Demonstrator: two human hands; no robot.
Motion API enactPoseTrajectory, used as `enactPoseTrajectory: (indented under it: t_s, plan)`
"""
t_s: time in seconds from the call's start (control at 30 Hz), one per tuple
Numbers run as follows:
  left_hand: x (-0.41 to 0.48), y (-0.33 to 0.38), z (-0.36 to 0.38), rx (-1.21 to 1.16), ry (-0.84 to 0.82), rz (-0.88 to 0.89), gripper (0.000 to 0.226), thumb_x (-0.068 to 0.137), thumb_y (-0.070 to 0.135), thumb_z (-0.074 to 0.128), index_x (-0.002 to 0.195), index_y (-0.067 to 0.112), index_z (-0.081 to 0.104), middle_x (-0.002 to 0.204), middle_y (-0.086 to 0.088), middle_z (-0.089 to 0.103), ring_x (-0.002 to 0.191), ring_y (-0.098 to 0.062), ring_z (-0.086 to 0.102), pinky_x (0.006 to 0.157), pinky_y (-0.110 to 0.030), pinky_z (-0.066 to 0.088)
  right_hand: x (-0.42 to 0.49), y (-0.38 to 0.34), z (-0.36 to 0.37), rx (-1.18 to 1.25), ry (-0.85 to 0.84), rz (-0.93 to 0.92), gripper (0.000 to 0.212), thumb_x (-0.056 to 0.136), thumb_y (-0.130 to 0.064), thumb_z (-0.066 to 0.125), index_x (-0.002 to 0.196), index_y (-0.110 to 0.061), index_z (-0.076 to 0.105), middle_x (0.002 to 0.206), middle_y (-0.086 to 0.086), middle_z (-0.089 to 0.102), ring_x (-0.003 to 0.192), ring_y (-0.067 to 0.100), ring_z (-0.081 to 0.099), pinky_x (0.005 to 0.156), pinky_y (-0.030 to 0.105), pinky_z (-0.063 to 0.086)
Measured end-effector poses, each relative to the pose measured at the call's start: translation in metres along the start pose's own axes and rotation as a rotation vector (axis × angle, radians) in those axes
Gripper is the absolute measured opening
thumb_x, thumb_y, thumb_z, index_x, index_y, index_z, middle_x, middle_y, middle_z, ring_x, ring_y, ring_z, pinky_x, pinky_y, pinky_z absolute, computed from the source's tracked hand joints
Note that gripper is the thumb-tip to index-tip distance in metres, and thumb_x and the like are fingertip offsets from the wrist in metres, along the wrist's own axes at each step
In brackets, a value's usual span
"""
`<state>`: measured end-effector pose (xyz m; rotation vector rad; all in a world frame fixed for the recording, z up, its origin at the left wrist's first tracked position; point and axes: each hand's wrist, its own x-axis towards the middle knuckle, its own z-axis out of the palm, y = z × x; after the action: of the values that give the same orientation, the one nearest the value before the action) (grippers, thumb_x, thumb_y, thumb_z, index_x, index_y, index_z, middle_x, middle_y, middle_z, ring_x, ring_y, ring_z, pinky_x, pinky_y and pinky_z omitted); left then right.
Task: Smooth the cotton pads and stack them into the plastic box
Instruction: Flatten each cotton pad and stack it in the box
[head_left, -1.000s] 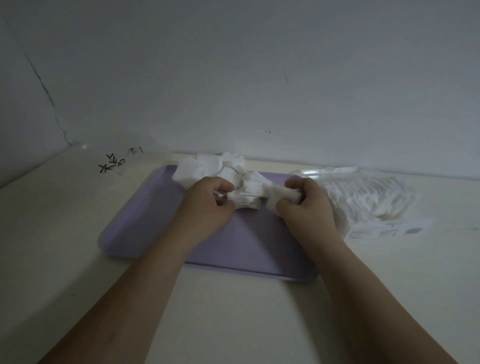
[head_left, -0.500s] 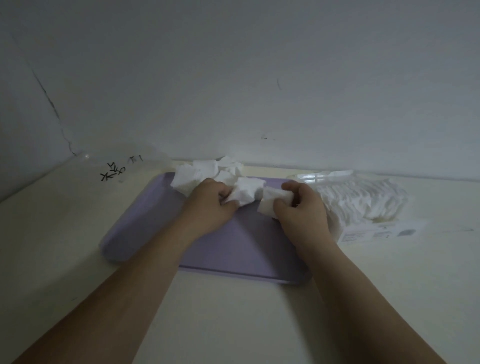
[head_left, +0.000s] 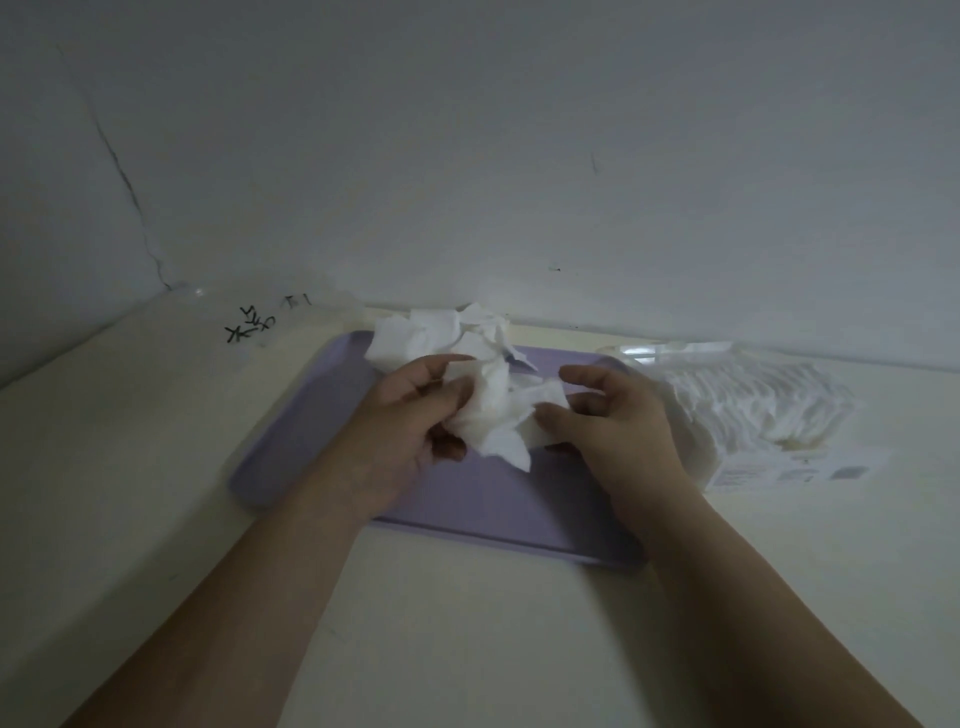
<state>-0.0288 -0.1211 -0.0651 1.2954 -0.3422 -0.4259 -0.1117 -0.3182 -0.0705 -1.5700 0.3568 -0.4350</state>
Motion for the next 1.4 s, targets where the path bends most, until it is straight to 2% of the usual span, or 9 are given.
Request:
enactPoseTrajectory:
  t_s: [0.1,0.2,0.37,0.5,0.63,0.8,0.9,1.13,1.4]
  plan:
    - [0.0,0.0,0.0,0.155,0.09,0.104,0.016,0.099,0.009,0.065,0.112,0.011,0.074,0.092,-0.006,0.075,0.073,-0.013,0.066,0.055,-0.024,0.051,0.001,-0.001,0.002,-0.086,0.051,-0.065,0.036,0.084,-0.008,0.083,0.117,-0.015,0.071,0.089,0.005,0.08,0.085,0.024,0.078,0.079,0.046,0.066]
    - [0.002,-0.002,-0.003,0.269,0.175,0.178,0.016,0.097,0.006,0.069,0.111,0.01,0.075,0.097,-0.003,0.08,0.083,-0.006,0.071,0.071,-0.018,0.056,-0.001,-0.002,0.003,-0.236,0.133,-0.15,0.033,0.083,-0.018,0.078,0.115,-0.025,0.073,0.092,-0.003,0.078,0.086,0.016,0.075,0.084,0.044,0.063]
    - [0.004,-0.003,-0.006,0.261,0.237,0.25,0.014,0.089,0.02,0.078,0.102,0.025,0.079,0.102,0.0,0.079,0.097,-0.014,0.068,0.088,-0.028,0.053,-0.008,-0.006,0.005,-0.259,0.193,-0.213,0.033,0.089,-0.014,0.072,0.12,-0.026,0.07,0.096,-0.01,0.074,0.085,-0.004,0.068,0.075,0.01,0.051]
    - [0.003,0.005,-0.002,-0.007,0.157,0.266,0.012,0.093,0.015,0.073,0.104,0.019,0.077,0.098,-0.01,0.072,0.084,-0.022,0.062,0.063,-0.032,0.051,-0.007,-0.004,0.007,-0.187,0.189,-0.187,0.034,0.088,-0.014,0.074,0.12,-0.027,0.07,0.097,-0.005,0.076,0.086,0.012,0.075,0.084,0.04,0.064]
    - [-0.007,0.009,0.01,-0.132,0.039,0.122,0.016,0.102,0.008,0.059,0.11,0.013,0.071,0.086,-0.007,0.07,0.066,-0.017,0.065,0.046,-0.024,0.044,-0.006,-0.005,0.007,-0.049,0.118,-0.169,0.034,0.088,-0.003,0.076,0.119,-0.016,0.071,0.092,0.007,0.077,0.085,0.024,0.077,0.068,0.035,0.065]
    - [-0.007,-0.005,0.012,0.032,-0.007,0.153,0.01,0.095,0.015,0.072,0.104,0.018,0.076,0.095,-0.014,0.074,0.079,-0.029,0.063,0.063,-0.038,0.051,-0.012,-0.008,0.013,0.132,-0.094,-0.102,0.028,0.085,0.001,0.081,0.109,-0.012,0.077,0.094,0.016,0.08,0.094,0.038,0.077,0.087,0.054,0.063]
    - [-0.007,-0.006,0.013,0.058,0.023,0.165,0.013,0.097,0.006,0.068,0.105,0.015,0.074,0.1,-0.008,0.078,0.09,-0.018,0.071,0.075,-0.032,0.059,-0.016,-0.01,0.014,0.161,-0.136,-0.087,0.021,0.087,-0.004,0.081,0.108,-0.009,0.078,0.096,0.018,0.08,0.096,0.037,0.077,0.092,0.055,0.061]
    - [-0.01,-0.003,0.014,0.164,0.081,0.183,0.012,0.094,0.008,0.073,0.103,0.016,0.076,0.083,0.0,0.073,0.064,-0.006,0.06,0.058,-0.02,0.048,-0.018,-0.012,0.015,0.244,-0.119,-0.075,0.021,0.091,0.005,0.072,0.107,-0.008,0.077,0.104,0.025,0.077,0.102,0.04,0.075,0.094,0.053,0.061]
    - [-0.01,-0.004,0.016,0.251,0.158,0.248,0.015,0.086,0.017,0.084,0.099,0.021,0.076,0.09,-0.006,0.078,0.076,-0.017,0.071,0.07,-0.035,0.06,-0.018,-0.02,0.014,0.339,-0.25,-0.001,0.036,0.097,0.009,0.053,0.126,-0.008,0.068,0.102,0.008,0.076,0.098,0.027,0.075,0.088,0.048,0.063]
